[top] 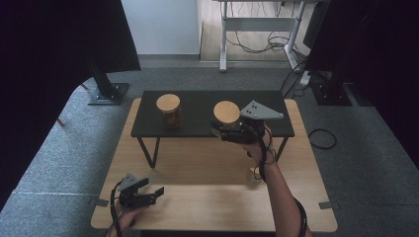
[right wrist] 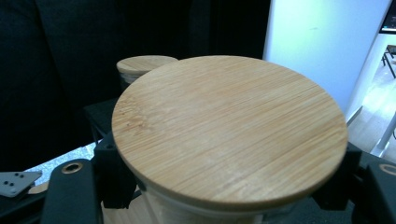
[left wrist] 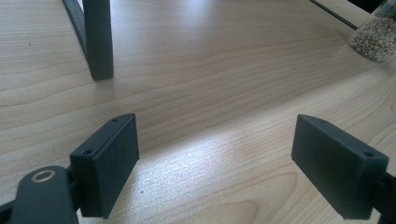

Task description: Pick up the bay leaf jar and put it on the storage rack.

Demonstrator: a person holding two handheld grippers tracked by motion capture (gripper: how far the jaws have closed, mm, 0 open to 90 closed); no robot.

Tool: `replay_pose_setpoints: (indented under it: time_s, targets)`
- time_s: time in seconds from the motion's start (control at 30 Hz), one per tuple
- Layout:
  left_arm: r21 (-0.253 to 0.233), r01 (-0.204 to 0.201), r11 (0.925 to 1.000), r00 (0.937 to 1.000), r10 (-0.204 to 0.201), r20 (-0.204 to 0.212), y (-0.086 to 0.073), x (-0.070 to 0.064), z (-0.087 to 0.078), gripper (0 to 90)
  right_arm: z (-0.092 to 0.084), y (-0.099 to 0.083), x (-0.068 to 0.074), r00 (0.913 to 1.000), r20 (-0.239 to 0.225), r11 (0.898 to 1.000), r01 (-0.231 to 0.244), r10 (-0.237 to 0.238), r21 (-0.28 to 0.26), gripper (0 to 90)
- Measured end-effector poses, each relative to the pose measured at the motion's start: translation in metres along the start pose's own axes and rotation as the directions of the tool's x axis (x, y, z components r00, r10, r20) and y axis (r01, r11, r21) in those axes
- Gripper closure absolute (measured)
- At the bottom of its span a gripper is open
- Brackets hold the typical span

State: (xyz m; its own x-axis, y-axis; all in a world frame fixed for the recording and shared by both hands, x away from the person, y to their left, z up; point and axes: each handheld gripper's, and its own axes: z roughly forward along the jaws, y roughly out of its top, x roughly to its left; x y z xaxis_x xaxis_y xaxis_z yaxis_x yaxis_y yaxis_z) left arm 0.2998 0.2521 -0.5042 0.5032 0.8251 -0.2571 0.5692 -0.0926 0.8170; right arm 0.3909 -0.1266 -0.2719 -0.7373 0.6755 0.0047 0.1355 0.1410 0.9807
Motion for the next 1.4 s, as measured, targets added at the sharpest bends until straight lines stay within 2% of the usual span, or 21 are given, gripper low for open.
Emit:
replay_pose_setpoints:
  time_s: [0.3,0.67,0.87,1.2,1.4]
  targets:
    - [-0.002,0.009,1.0000,0.9999,-0.009,0.006,0.000,0.001,0.000,14.5,0.009,0.003,-0.007,0.9997,0.021,1.000,-0.012,0.012,-0.008,25.3]
    - [-0.002,0.010,1.0000,0.9999,-0.010,0.009,0.000,0.001,0.000,14.5,0.030,-0.004,-0.009,0.9986,0.052,0.999,-0.012,0.010,0.034,25.2]
    - [0.001,0.009,1.0000,0.9999,-0.009,0.011,0.000,0.001,0.000,14.5,0.035,-0.004,-0.009,0.9955,0.093,0.998,0.013,-0.019,0.054,25.2]
    - [0.000,0.013,0.9999,0.9998,-0.013,0.013,0.000,0.001,0.000,14.5,0.042,-0.007,-0.011,0.9941,0.102,0.996,0.028,-0.037,0.082,25.3]
    - [0.001,0.012,0.9999,0.9998,-0.012,0.016,0.000,0.001,0.000,14.4,0.046,-0.012,-0.012,0.9943,0.103,0.996,0.018,-0.027,0.092,25.3]
